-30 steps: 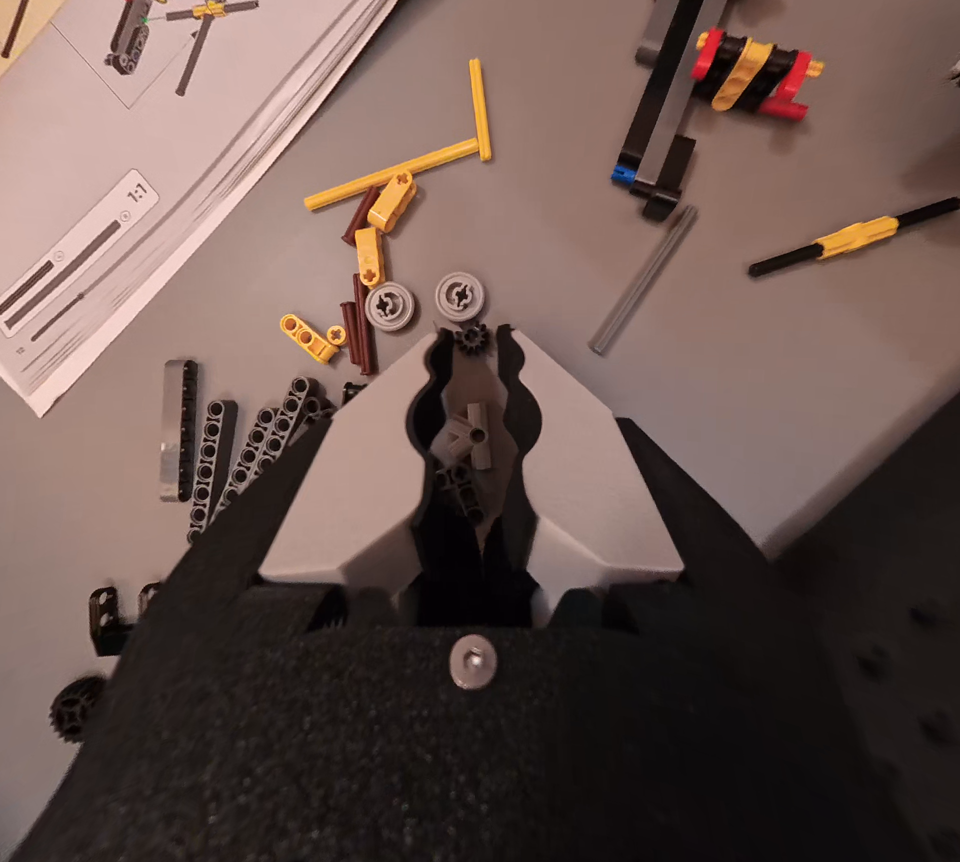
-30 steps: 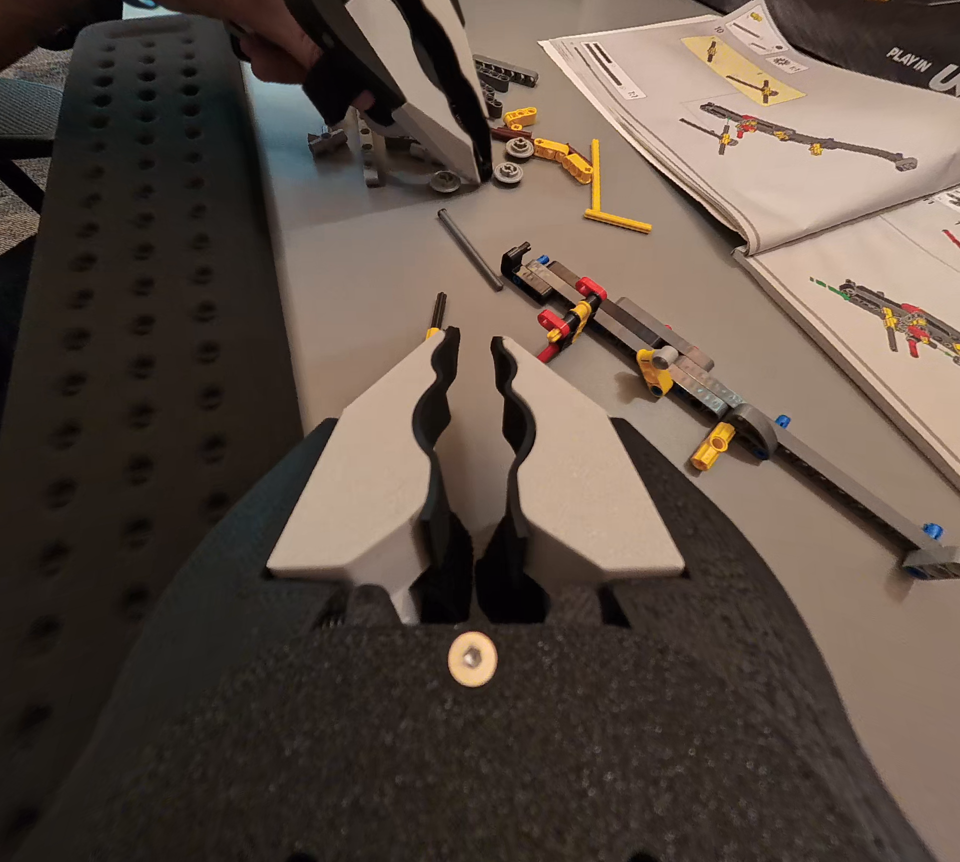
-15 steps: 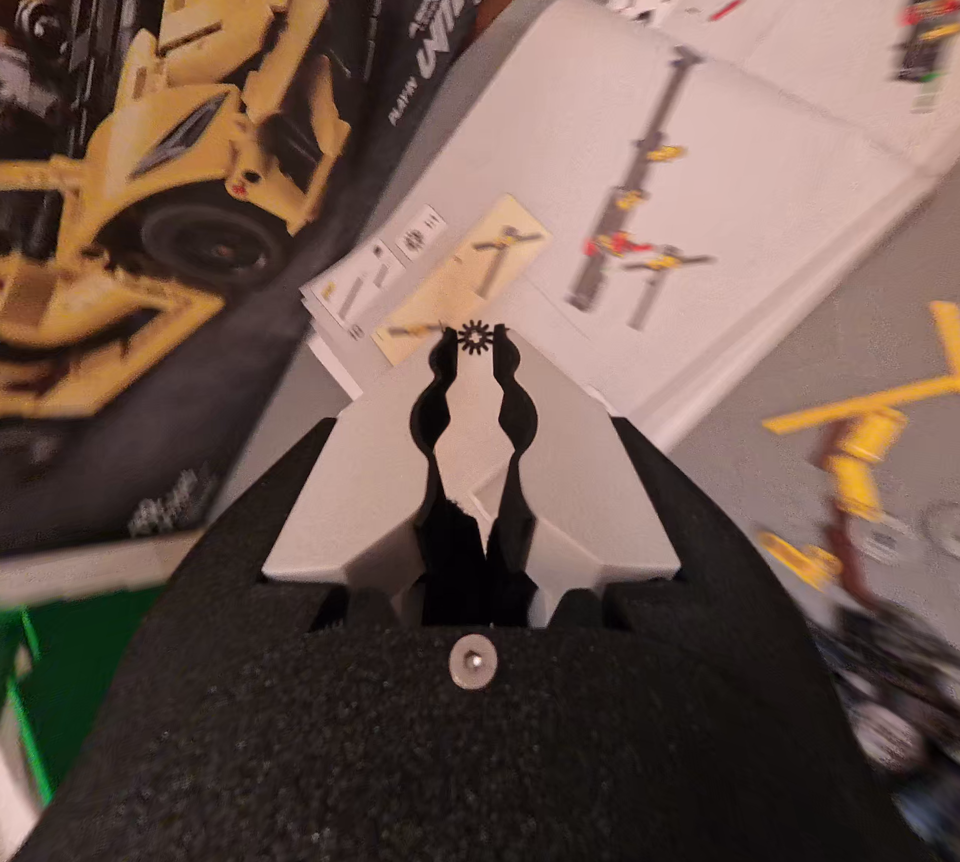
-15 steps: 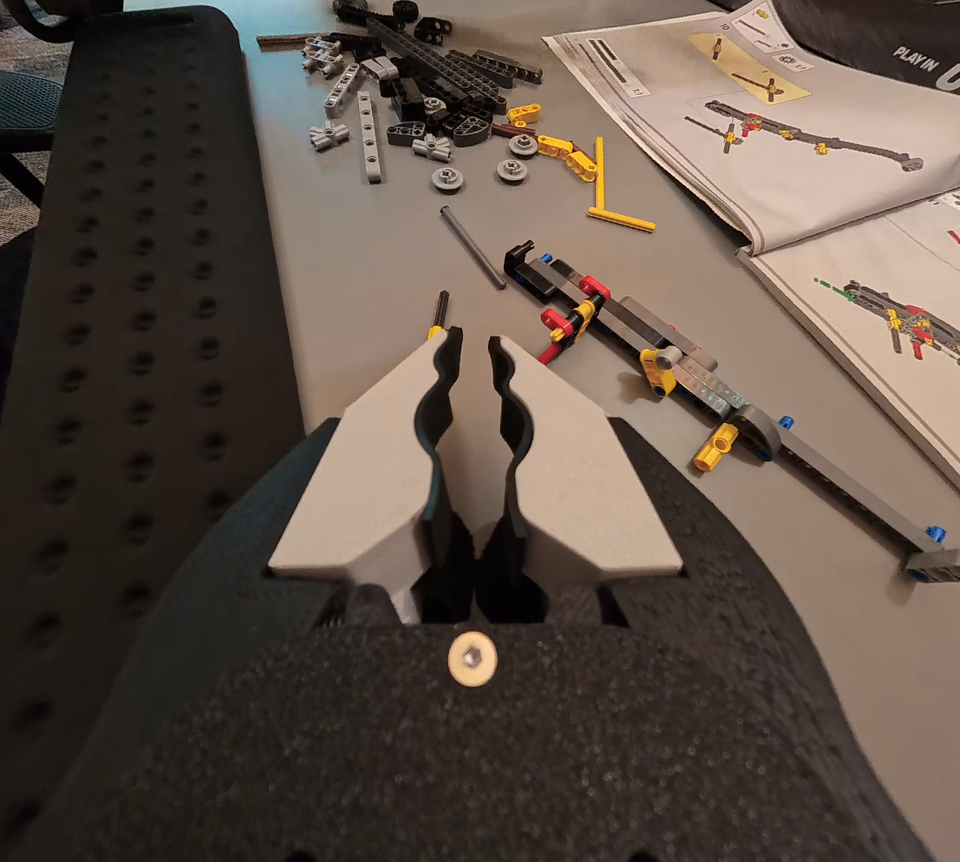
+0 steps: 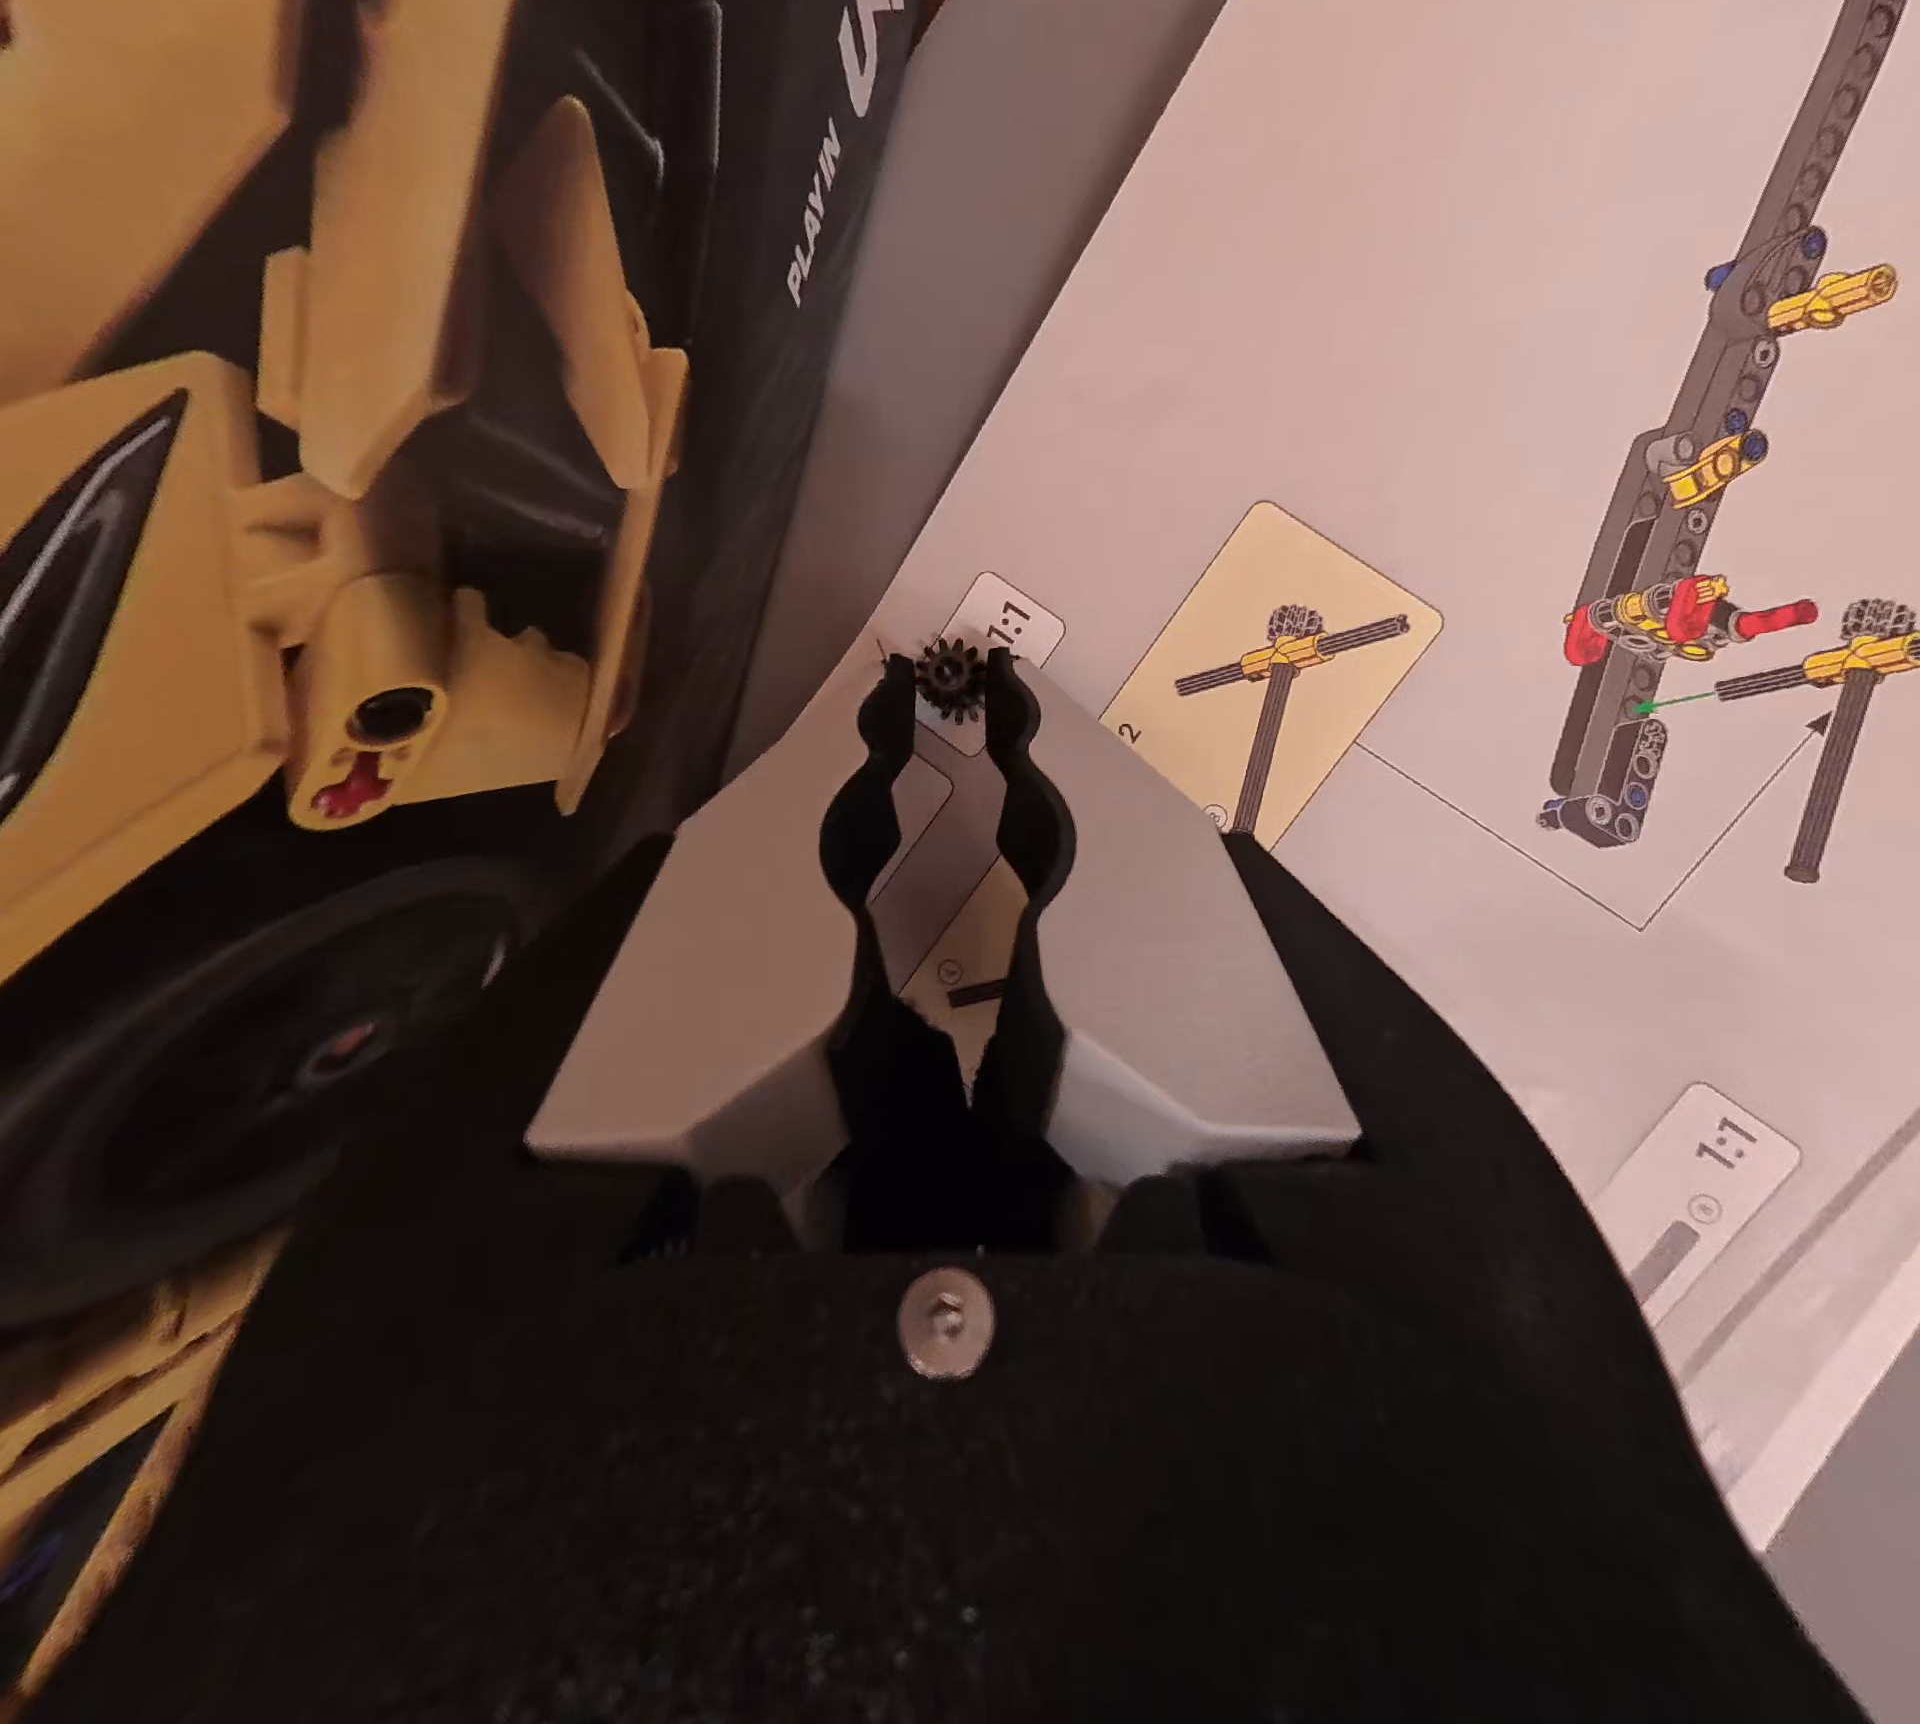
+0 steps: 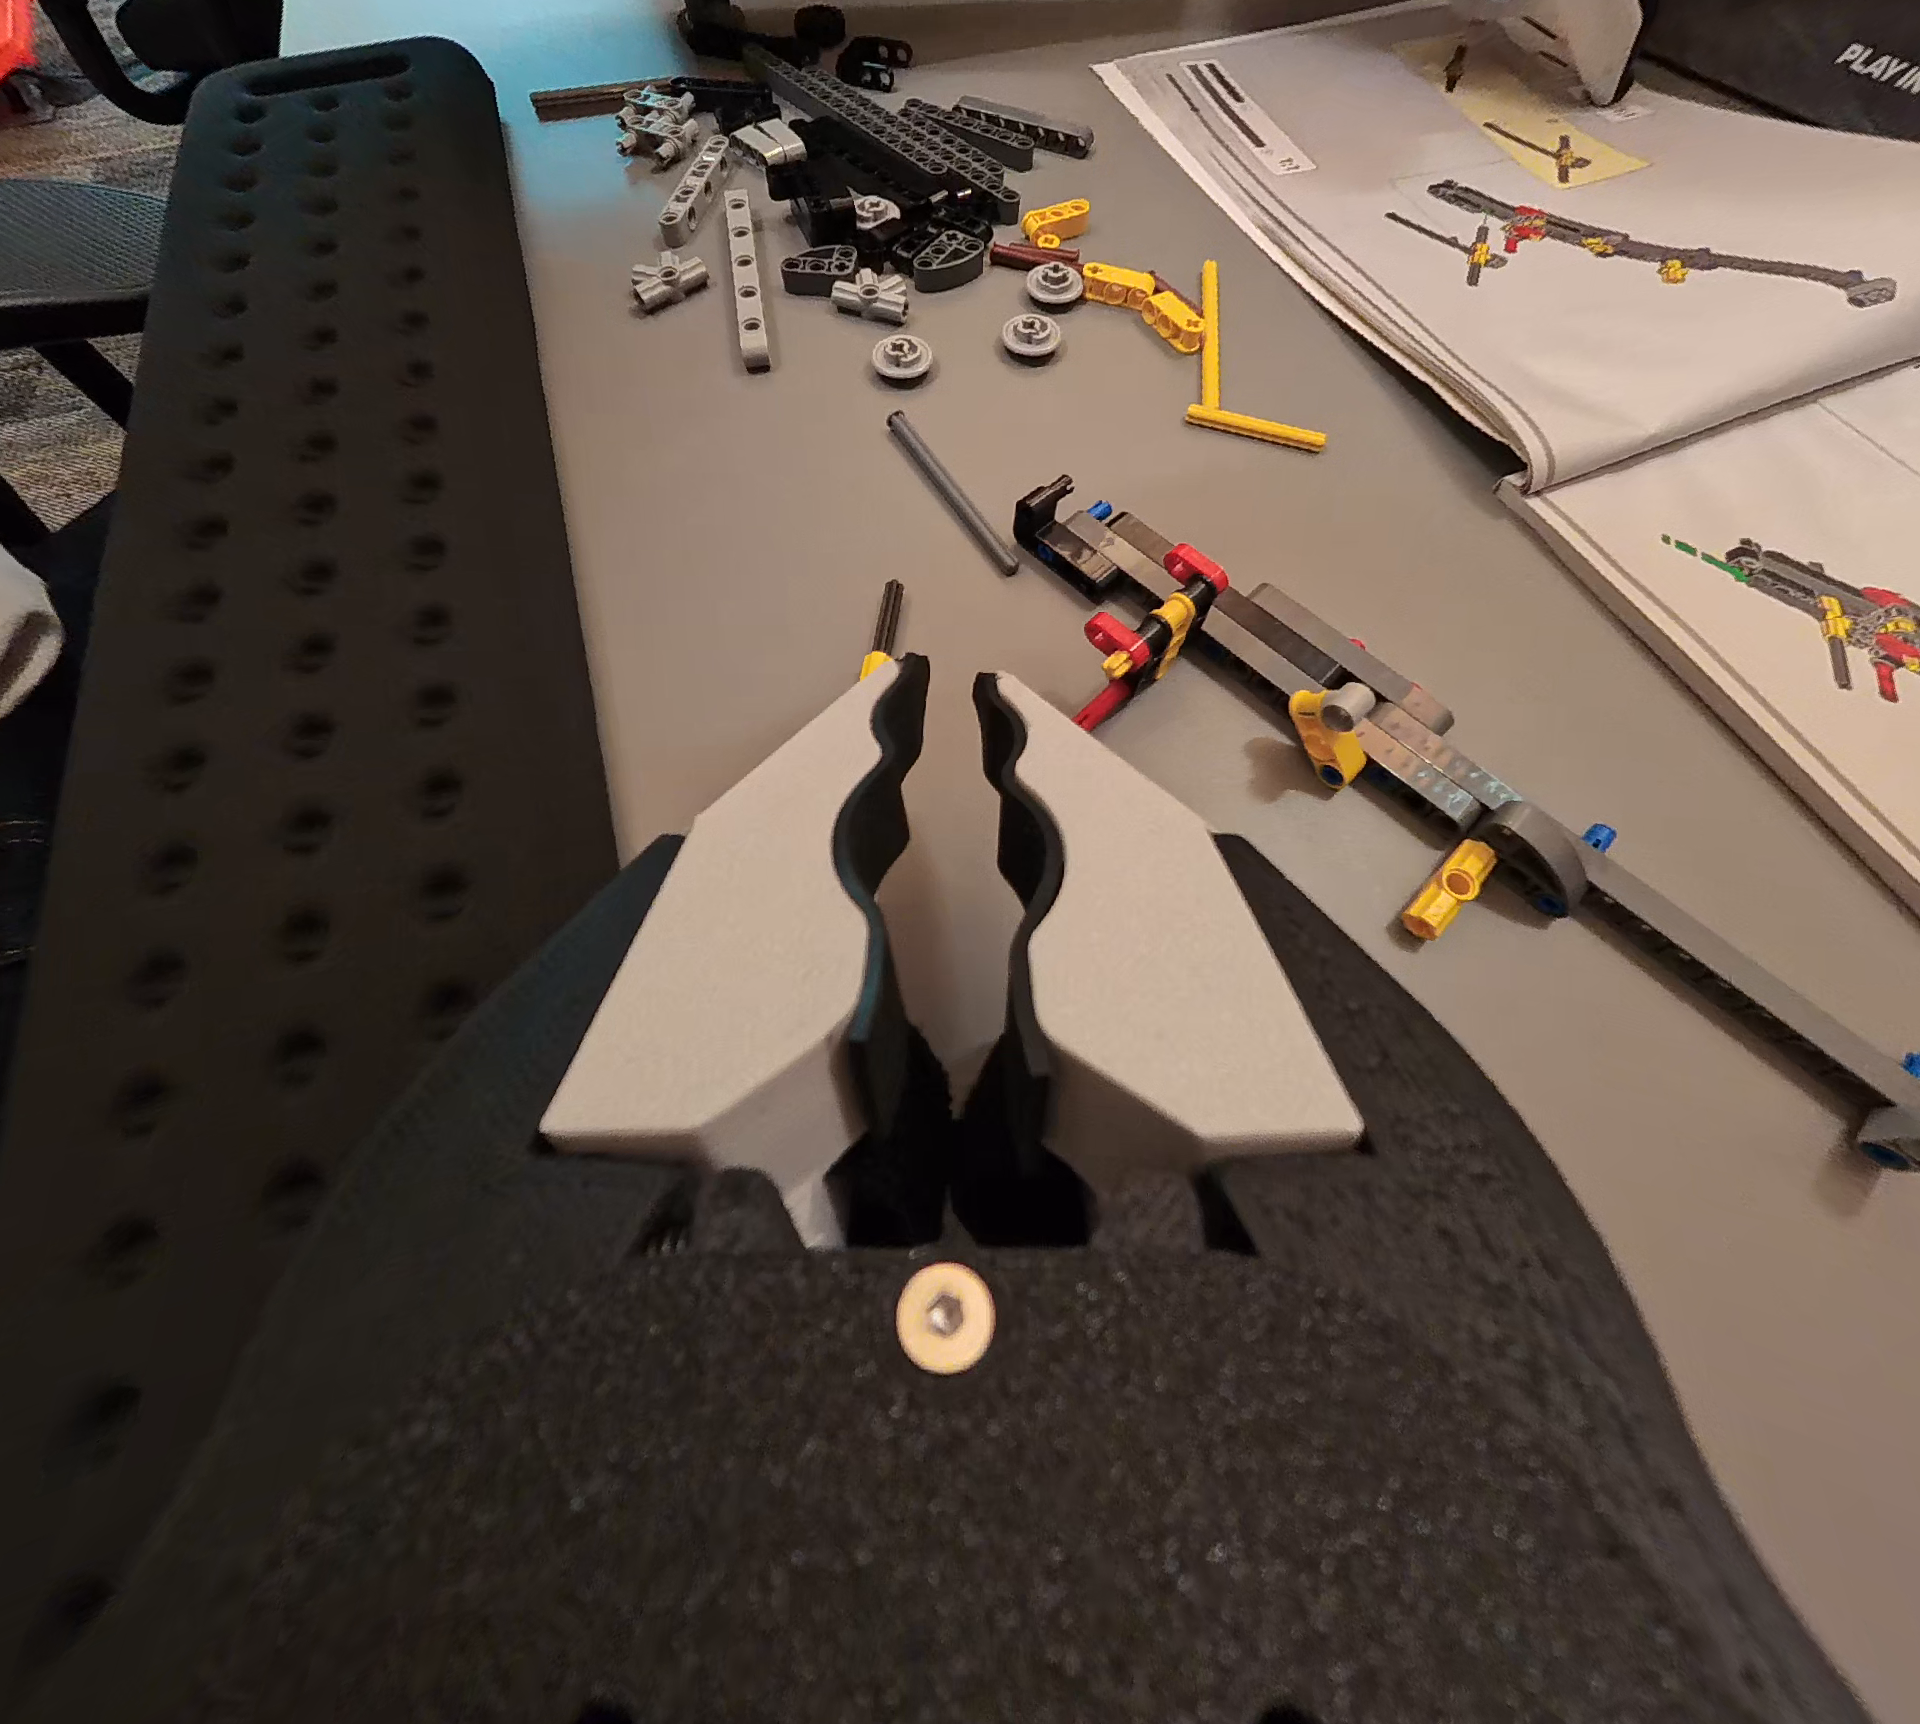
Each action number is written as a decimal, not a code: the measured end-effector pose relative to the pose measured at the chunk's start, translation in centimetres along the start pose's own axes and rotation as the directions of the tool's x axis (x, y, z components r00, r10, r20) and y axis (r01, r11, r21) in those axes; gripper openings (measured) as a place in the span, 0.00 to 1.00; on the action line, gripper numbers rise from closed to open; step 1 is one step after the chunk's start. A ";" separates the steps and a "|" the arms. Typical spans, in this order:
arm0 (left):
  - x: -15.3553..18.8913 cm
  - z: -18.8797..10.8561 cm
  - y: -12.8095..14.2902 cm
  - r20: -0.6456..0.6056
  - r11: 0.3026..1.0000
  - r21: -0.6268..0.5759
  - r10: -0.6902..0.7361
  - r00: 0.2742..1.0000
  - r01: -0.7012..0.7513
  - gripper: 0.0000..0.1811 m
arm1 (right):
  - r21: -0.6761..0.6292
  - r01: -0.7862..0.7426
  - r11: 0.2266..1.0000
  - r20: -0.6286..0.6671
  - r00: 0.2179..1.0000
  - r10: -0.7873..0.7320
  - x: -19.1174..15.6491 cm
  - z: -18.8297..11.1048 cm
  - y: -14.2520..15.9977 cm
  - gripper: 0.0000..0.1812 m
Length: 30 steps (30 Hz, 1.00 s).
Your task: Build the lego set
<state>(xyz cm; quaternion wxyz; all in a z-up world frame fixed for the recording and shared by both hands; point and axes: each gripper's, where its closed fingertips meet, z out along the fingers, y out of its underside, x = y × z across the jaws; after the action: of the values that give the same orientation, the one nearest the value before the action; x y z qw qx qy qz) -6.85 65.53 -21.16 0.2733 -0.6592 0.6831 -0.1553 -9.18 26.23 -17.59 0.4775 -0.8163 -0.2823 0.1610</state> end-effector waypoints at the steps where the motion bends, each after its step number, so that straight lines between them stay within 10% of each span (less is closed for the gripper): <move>1: 0.0 0.0 0.0 0.004 1.000 -0.003 0.006 1.000 -0.006 0.06 | -0.003 0.000 1.000 0.002 1.000 0.000 0.0 0.0 0.0 0.05; 7: -0.3 -2.4 -0.2 0.088 1.000 -0.020 0.009 0.996 -0.008 0.06 | -0.001 0.004 1.000 -0.003 1.000 -0.004 0.0 0.0 0.0 0.05; 11: 9.1 -10.0 -1.4 -0.110 0.988 0.153 0.028 0.993 -0.011 0.06 | 0.006 0.010 1.000 -0.012 1.000 -0.010 0.0 -0.1 -0.1 0.05; 15: 18.0 -14.5 5.1 -0.156 0.978 0.095 0.198 0.968 -0.185 0.06 | -0.010 0.017 1.000 -0.009 1.000 -0.018 0.0 0.1 0.1 0.05; 18: 20.1 -16.2 8.3 -0.123 0.995 0.077 0.072 0.990 -0.063 0.06 | -0.007 0.026 1.000 -0.015 1.000 -0.026 0.0 0.1 0.1 0.05; 30: 25.4 -11.1 7.3 -0.162 0.968 -0.018 0.242 0.957 -0.248 0.06 | 0.005 0.029 1.000 -0.021 0.999 -0.029 0.0 -0.1 0.0 0.05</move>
<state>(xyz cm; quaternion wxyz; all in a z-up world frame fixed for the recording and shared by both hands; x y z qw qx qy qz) -18.72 39.43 -20.75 0.2228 -0.5599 0.7820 -0.1591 -9.16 26.16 -17.50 0.4848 -0.8125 -0.2888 0.1464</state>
